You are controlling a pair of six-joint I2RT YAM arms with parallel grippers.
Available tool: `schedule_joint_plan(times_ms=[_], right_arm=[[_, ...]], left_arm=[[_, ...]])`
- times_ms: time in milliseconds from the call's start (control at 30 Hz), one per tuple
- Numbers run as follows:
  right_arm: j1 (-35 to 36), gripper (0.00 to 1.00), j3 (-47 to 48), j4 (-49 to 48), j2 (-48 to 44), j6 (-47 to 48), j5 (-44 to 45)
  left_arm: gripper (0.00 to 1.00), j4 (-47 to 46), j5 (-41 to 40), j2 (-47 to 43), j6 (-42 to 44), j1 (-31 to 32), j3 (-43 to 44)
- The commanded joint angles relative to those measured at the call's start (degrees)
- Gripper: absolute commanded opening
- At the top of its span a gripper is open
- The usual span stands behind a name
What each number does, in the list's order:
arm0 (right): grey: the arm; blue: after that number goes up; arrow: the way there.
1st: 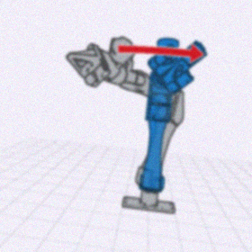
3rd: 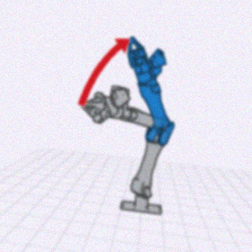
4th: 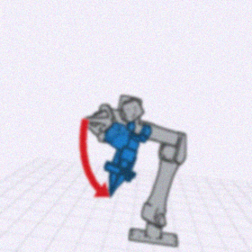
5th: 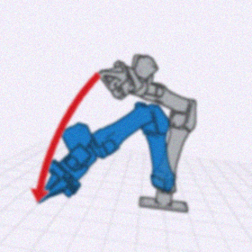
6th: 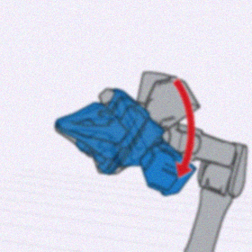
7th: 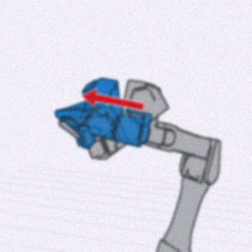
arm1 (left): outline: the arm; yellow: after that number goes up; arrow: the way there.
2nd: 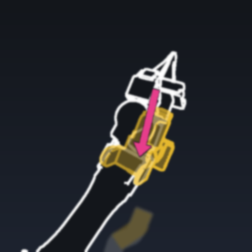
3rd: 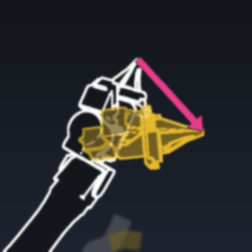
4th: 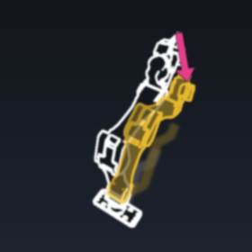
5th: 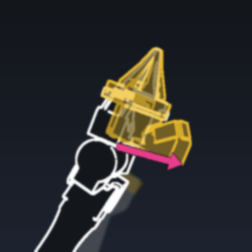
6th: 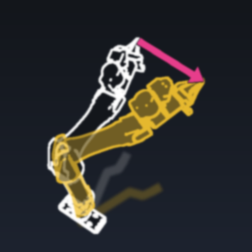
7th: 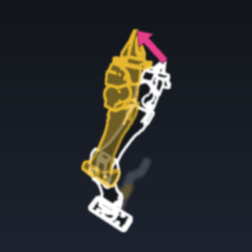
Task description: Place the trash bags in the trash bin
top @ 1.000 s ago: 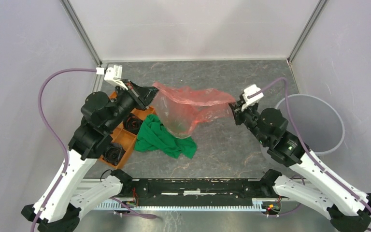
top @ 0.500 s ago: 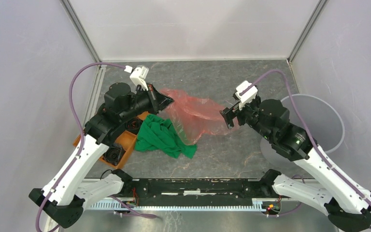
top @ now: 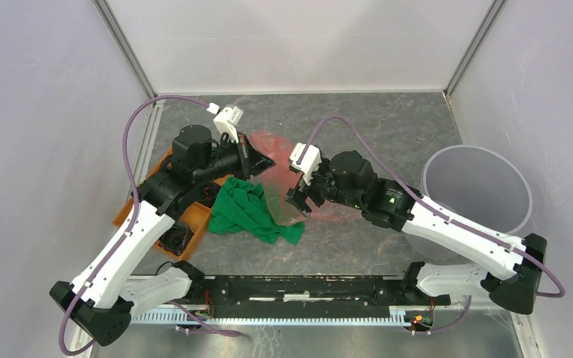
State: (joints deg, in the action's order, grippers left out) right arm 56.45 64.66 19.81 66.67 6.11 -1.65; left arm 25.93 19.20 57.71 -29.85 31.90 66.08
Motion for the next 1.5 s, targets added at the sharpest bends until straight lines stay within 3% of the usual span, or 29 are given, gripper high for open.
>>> schedule_joint_plan(times_ms=[0,100,333,400,433,467,600,667,733,833,1000,1133,1267,1467], right_arm=[[1.3,0.86,1.16,-6.23,1.7,-0.13,10.37],[1.37,0.74,-0.32,-9.17,3.23,-0.37,14.21],[1.4,0.32,-3.76,-17.86,4.29,-4.74,12.05],[1.38,0.14,-4.38,-19.35,4.05,-7.72,12.25],[1.34,0.03,-4.46,-19.37,3.85,-10.13,13.35],[1.32,0.01,-4.34,-19.42,3.59,-12.24,15.23],[1.28,0.0,-3.59,-17.82,1.39,-21.26,21.19],[1.3,0.0,-3.33,-17.55,0.06,-23.9,23.56],[1.25,0.0,-2.64,-17.05,-0.7,-26.4,26.15],[1.3,0.0,-1.57,-17.43,-0.75,-27.84,27.44],[1.29,0.0,1.27,-17.52,0.54,-28.19,28.61],[1.29,0.0,3.31,-18.26,1.24,-28.15,28.62],[1.27,0.0,4.51,-18.31,1.06,-28.04,29.21],[1.3,0.01,5.03,-18.27,0.4,-28.01,29.19]], left_arm=[[0.02,1.28,2.47,0.07,4.45,-0.07,1.45],[0.02,2.58,1.91,-0.75,6.14,-0.06,1.82],[0.02,3.24,1.62,-2.33,7.3,-0.07,1.55],[0.03,3.46,1.08,-2.39,7.43,-0.02,1.7],[0.08,3.91,0.21,-2.53,7.47,-0.08,1.91],[0.18,4.49,-1.28,-3.0,7.47,-0.08,2.0],[0.67,4.87,-6.97,-7.16,6.2,-0.06,0.26],[0.85,4.05,-8.04,-9.81,5.49,-0.02,-2.42],[0.93,3.96,-7.93,-11.88,4.86,-0.08,-4.64],[0.99,2.79,-4.07,-14.11,2.33,-0.03,-8.95],[1.0,-2.17,5.38,-16.92,-2.34,0.57,-17.26],[1.0,-5.96,2.57,-21.08,-5.64,3.51,-23.88],[1.0,-5.13,-2.8,-22.72,-3.13,5.19,-26.52],[1.0,-10.93,-2.16,-20.97,0.13,8.02,-28.8]])
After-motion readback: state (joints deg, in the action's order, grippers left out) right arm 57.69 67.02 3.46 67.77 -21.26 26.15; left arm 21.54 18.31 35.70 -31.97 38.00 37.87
